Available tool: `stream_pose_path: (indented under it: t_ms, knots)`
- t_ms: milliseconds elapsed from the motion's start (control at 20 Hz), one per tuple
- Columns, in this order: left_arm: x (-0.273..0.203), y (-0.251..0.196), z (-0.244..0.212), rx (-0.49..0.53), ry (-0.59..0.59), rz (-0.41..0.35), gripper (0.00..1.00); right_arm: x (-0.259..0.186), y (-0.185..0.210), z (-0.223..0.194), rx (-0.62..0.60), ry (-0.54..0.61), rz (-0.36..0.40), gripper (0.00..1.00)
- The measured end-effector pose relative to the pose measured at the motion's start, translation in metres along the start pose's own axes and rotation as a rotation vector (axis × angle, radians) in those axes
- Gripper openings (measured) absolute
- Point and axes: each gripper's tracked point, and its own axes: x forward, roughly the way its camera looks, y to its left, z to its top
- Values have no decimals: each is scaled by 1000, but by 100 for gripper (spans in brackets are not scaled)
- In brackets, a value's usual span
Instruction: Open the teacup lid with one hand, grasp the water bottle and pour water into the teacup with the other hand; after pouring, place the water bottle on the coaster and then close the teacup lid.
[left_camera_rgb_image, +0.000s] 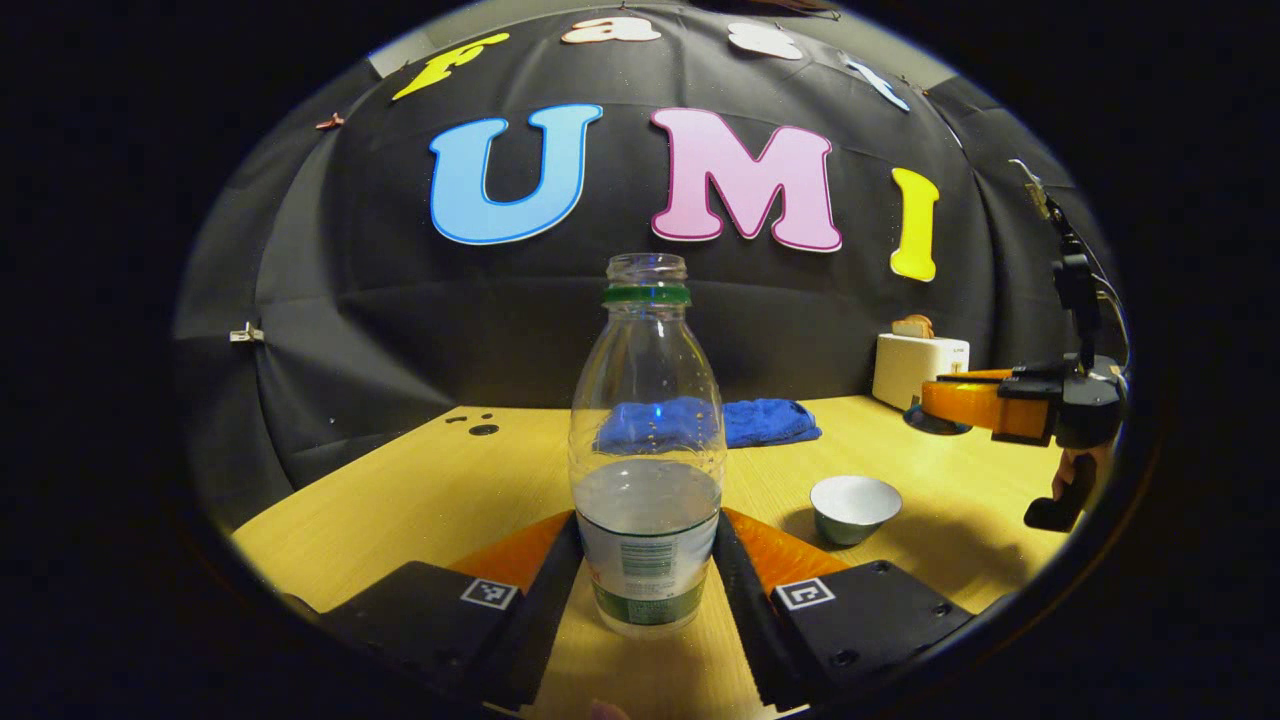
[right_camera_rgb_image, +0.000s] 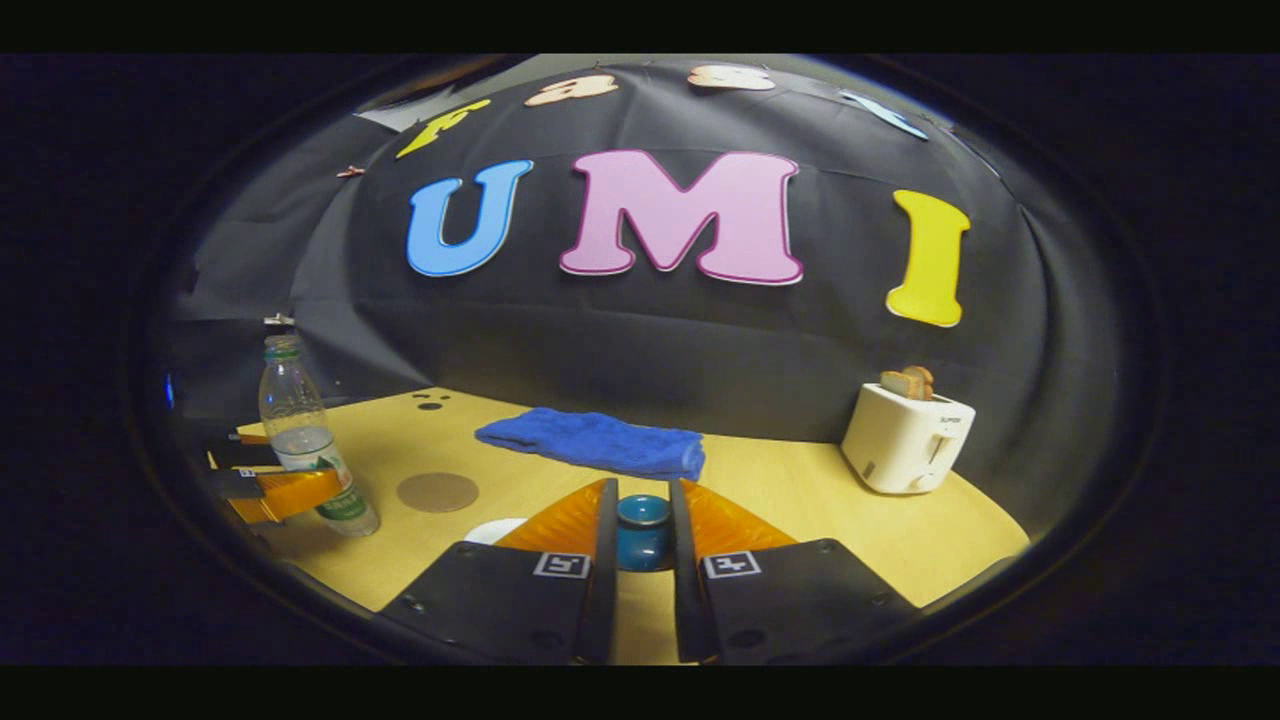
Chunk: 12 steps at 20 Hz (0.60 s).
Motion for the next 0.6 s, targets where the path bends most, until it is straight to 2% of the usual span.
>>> stream_pose_path:
  t_ms: [150,300,450,600]
  knots:
    - [4,6,9,131,9,23,76,-7,-16,0,-9,-1,-27,22]
    - [9,19,15,317,34,70,76,-13,-29,-3,-9,-1,-43,22]
    - [18,25,20,506,60,96,76,-18,-39,-5,-15,-1,-55,31]
    - [28,23,26,713,64,111,76,-23,-47,-6,-20,-8,-58,31]
